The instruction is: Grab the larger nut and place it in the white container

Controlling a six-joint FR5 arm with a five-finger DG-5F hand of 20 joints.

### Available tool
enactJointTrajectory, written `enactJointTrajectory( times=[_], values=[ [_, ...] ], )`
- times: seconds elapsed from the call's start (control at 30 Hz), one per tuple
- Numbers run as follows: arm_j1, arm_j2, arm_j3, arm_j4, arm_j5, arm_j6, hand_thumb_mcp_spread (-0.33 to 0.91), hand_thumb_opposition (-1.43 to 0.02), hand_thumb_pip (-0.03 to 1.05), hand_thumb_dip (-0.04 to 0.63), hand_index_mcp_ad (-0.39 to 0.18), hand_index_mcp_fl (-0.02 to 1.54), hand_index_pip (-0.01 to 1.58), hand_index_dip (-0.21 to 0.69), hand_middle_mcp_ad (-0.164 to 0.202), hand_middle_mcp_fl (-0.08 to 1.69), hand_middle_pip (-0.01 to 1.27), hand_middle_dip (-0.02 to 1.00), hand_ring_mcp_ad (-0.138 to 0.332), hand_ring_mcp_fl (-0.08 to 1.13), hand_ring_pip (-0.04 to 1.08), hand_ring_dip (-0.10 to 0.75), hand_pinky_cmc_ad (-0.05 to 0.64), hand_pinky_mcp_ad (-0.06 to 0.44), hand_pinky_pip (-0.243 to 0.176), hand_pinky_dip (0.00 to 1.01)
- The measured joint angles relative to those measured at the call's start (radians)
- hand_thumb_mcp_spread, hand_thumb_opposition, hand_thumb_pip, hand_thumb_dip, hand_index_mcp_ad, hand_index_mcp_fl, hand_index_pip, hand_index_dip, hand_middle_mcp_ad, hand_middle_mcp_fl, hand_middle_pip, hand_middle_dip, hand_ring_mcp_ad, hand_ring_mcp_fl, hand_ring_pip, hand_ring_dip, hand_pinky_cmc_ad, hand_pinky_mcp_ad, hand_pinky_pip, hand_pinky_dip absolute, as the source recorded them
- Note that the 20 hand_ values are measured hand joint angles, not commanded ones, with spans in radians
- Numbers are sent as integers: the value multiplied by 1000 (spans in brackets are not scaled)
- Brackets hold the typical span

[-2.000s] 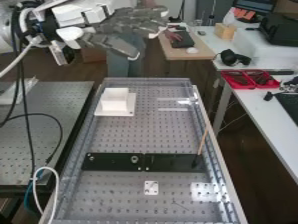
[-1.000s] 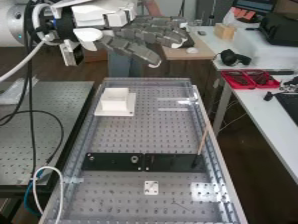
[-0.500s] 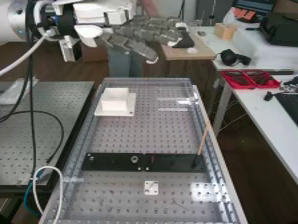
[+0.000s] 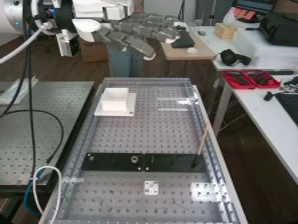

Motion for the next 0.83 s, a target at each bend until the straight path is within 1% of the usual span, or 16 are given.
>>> enactJointTrajectory(
  times=[0.33, 0.4, 0.83],
  values=[
    [-9, 8, -15, 23, -18, -2, -26, -881, 649, 63, -103, 84, 140, -113, 87, 59, 140, 222, 202, 14, 106, 103, 393, 354, -105, 328],
    [-11, 10, -18, 25, -19, 0, -9, -881, 649, 63, -103, 84, 140, -113, 87, 61, 141, 222, 199, 14, 106, 103, 393, 354, -105, 328],
    [-15, 15, -19, 22, -24, -10, -9, -881, 649, 63, -106, 84, 140, -113, 87, 61, 140, 222, 199, 14, 106, 103, 393, 354, -105, 328]
  ],
)
